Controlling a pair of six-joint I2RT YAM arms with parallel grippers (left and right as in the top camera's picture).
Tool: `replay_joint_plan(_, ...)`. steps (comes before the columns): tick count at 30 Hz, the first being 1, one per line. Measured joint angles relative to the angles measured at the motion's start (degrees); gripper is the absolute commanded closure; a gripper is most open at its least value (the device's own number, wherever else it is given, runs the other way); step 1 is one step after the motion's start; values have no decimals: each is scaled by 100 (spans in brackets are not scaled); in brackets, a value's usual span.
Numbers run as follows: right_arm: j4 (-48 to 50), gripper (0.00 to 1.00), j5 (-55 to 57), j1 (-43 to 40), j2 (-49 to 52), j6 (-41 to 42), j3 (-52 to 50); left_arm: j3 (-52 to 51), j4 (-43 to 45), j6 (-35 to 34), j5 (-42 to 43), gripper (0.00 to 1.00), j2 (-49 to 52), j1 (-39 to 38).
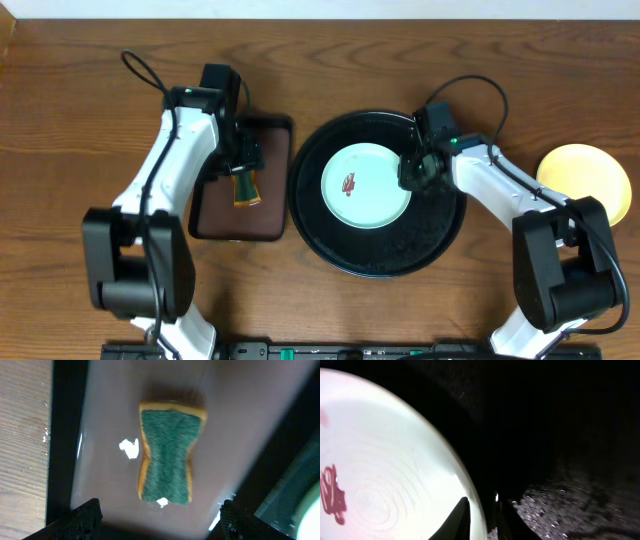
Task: Clean dirty plates on tray and stack at the side
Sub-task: 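Reach the left gripper to the sponge in the small tray and grasp it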
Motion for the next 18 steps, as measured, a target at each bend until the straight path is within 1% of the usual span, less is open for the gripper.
replay_joint_plan(1, 50, 94, -37, 0, 0, -24, -61, 0, -20, -9, -9, 23, 70, 39)
replay_joint_plan(2, 81, 98, -61, 0, 0, -22, -111, -2, -31, -15, -13, 23, 109, 94)
replay_joint_plan(3, 166, 99, -131, -11, -4, -46, -170, -2, -48, -15, -13, 23, 111, 153)
replay_joint_plan(8, 229, 99, -313, -129, -35, -57, -205, -2, -162, 13, -2, 24, 85, 415)
replay_joint_plan(9, 229, 99, -354, -155, -35, -98, -205, -2, -160, 31, 17, 27, 83, 446)
replay_joint_plan(11, 212, 99, -369, -243, -35, -262, -205, -31, -79, 111, 120, 35, 85, 459)
replay_joint_plan(13, 162, 99, -363, -280, -39, -365, -205, -175, 170, 160, 188, 41, 79, 424)
replay_joint_plan(14, 149, 99, -350, -280, -44, -448, -203, -271, 295, 149, 229, 46, 79, 400)
replay_joint_plan(15, 138, 99, -343, -280, -44, -509, -201, -450, 472, 177, 264, 58, 79, 363)
replay_joint_plan(16, 127, 99, -341, -280, -44, -584, -197, -634, 654, 188, 299, 79, 79, 337)
replay_joint_plan(17, 116, 99, -339, -280, -44, -645, -195, -828, 855, 195, 319, 92, 79, 308)
replay_joint_plan(18, 107, 99, -339, -280, -44, -715, -192, -981, 1038, 175, 332, 92, 79, 293)
